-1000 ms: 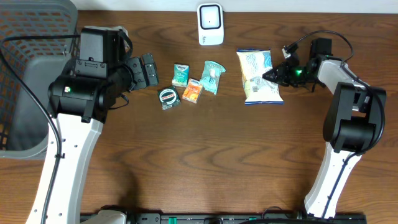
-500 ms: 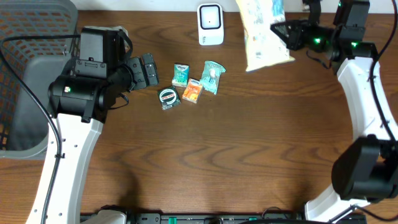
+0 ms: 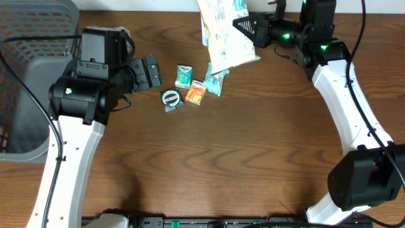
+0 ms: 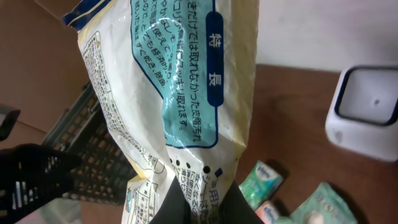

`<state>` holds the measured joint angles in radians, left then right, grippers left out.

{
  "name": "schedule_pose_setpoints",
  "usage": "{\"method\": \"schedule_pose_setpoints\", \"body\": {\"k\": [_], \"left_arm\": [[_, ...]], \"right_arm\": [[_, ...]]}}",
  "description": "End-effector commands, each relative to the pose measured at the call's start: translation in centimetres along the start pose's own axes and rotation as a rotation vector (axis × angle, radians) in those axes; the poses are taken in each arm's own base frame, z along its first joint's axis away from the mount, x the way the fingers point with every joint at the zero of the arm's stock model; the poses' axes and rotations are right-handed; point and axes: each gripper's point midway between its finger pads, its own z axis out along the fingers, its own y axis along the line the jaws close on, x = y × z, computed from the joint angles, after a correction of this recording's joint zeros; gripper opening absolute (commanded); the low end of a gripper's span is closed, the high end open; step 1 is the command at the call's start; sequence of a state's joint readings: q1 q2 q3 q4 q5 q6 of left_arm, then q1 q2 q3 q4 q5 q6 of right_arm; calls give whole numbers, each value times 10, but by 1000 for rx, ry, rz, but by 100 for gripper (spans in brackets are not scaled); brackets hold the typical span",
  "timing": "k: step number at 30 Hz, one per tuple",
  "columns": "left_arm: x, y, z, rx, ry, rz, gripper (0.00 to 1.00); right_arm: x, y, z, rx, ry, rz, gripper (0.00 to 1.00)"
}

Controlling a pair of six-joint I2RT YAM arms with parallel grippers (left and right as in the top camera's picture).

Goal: Scan the item barcode
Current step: 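Lift the snack bag and hold it up toward the scanner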

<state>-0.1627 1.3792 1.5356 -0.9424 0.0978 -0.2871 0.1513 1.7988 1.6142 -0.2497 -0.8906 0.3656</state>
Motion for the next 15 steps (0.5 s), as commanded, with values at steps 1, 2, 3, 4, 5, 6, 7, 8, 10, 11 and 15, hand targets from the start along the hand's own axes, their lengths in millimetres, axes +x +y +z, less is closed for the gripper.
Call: {"method": "schedule_pose_setpoints", "body": {"k": [1,2,3,4,5,6,7,8,10,11,15], "left_arm": [[-3,2,-2,-11,-10,5,98],[-3,2,-2,-11,-10,5,98],[-3,2,-2,-11,-10,5,98],[-3,2,-2,-11,-10,5,98],[-3,2,-2,-11,-10,5,98],[-3,2,-2,-11,-10,5,98],[-3,2,-2,-11,-10,5,98],[-3,2,-2,-11,-10,5,98],[-3,2,-2,-11,-10,5,98],[-3,2,-2,-11,-10,5,97],[-3,2,-2,-11,-10,5,97]], "right_arm": [[1,9,-2,-18,13,53,1],[2,9,-2,-16,19,61,1],[4,8,-2,-13,25,64,1],[6,7,-2,-10,31,66,1],[7,7,-2,-9,36,64,1],[8,7,-2,-8,38,66,1],[9,6,-2,-7,41,70,1],[9,6,-2,-6,42,68,1],[11,6,-2,-6,47,65,1],[11,7,-2,-7,47,62,1],[11,7,-1,-8,48,50,1]]}}
